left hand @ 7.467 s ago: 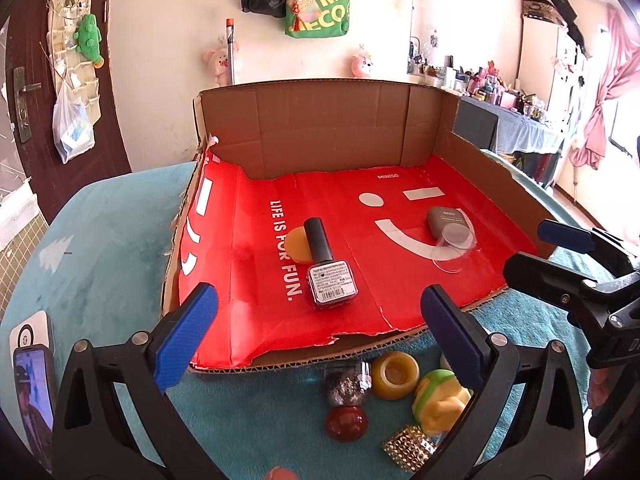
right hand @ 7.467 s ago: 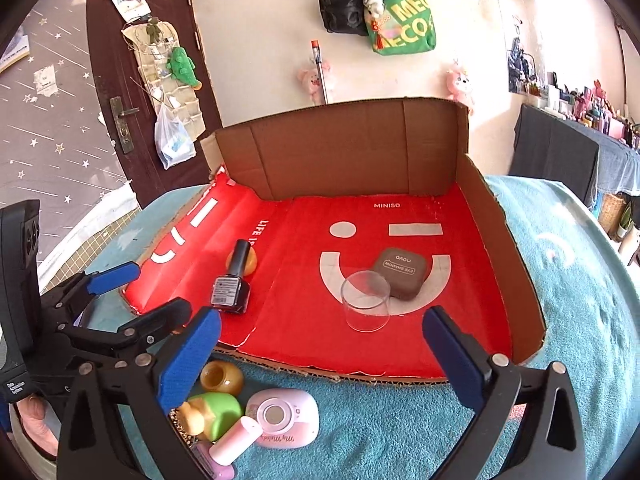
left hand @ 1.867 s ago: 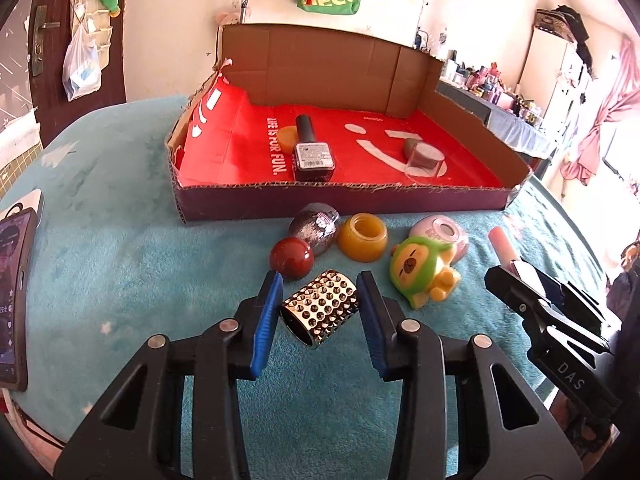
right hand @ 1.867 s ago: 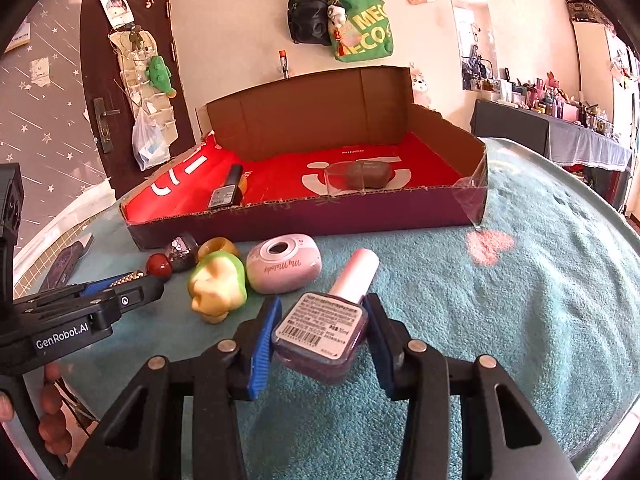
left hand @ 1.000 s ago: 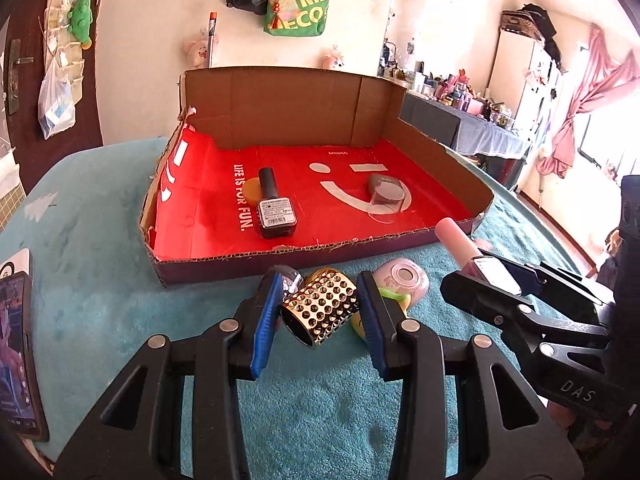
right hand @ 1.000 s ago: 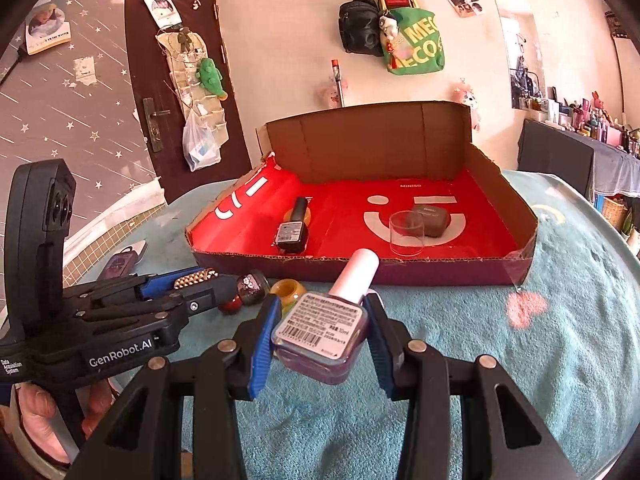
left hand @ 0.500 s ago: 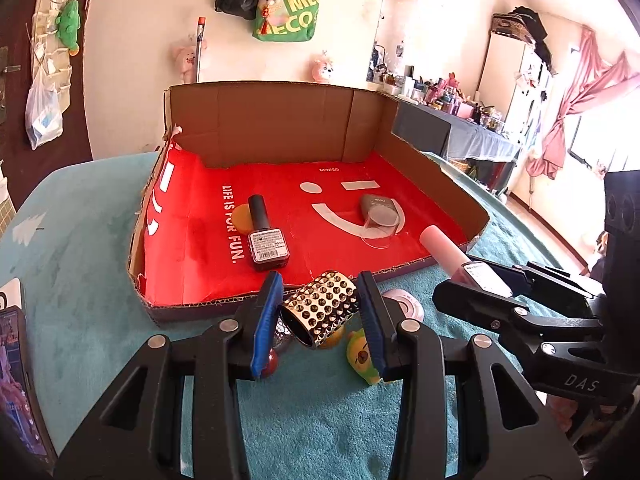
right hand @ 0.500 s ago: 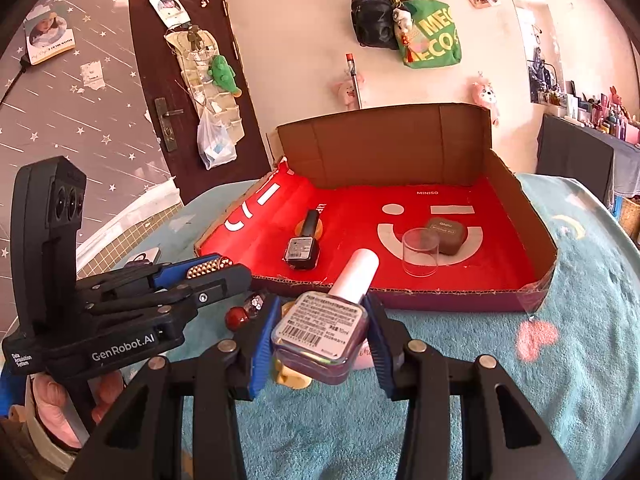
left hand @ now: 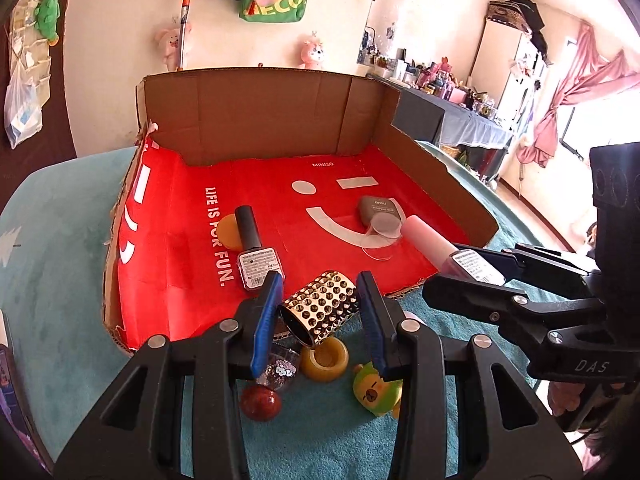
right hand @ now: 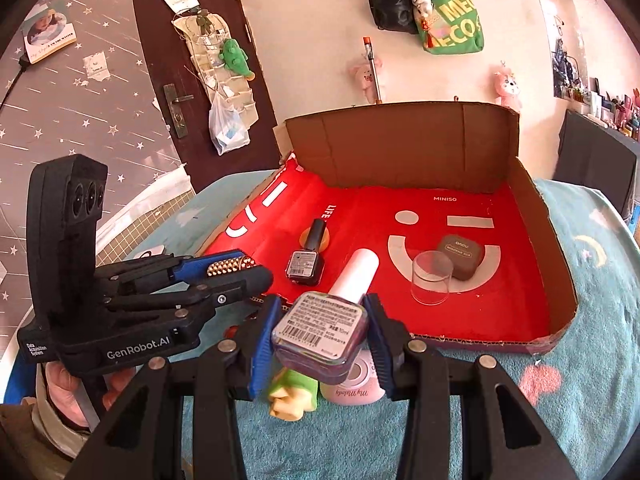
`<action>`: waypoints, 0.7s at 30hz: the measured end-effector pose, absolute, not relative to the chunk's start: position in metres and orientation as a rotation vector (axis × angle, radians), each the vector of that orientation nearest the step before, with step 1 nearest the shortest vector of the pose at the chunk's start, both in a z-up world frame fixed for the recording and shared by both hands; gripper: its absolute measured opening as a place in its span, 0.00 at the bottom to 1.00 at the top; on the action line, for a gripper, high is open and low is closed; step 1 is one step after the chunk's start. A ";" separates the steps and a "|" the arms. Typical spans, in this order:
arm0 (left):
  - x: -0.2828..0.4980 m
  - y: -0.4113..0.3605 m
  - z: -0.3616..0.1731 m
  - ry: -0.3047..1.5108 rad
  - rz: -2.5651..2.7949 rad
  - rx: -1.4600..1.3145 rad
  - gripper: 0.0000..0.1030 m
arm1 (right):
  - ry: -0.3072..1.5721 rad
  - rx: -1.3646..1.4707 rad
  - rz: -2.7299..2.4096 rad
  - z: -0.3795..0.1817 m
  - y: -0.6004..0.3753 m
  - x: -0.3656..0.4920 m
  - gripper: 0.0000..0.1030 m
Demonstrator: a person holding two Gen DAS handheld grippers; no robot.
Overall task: Organize rigid objects
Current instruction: 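Lift the cylinder and nail polish and carry both into the red box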
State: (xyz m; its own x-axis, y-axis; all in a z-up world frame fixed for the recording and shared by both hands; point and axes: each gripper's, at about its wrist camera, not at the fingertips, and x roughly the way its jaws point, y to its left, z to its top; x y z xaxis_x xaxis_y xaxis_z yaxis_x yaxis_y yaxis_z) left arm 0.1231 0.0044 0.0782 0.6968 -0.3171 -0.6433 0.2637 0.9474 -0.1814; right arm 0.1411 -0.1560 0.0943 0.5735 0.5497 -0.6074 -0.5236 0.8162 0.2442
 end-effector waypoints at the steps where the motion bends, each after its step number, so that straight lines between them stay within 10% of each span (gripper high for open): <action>1: 0.127 0.004 0.077 0.740 -0.327 -0.076 0.35 | 0.734 0.042 0.631 0.094 -0.156 0.146 0.44; 21: 0.185 0.009 0.028 0.956 -0.388 -0.159 0.35 | 0.956 0.135 0.623 0.049 -0.159 0.223 0.44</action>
State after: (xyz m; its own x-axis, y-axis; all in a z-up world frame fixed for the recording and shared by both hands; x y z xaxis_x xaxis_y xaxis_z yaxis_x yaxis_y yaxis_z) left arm 0.1848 0.0087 0.0276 0.5146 -0.3906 -0.7633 0.2522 0.9198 -0.3007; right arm 0.2226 -0.1590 0.0487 0.4178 0.5525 -0.7213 -0.4370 0.8182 0.3736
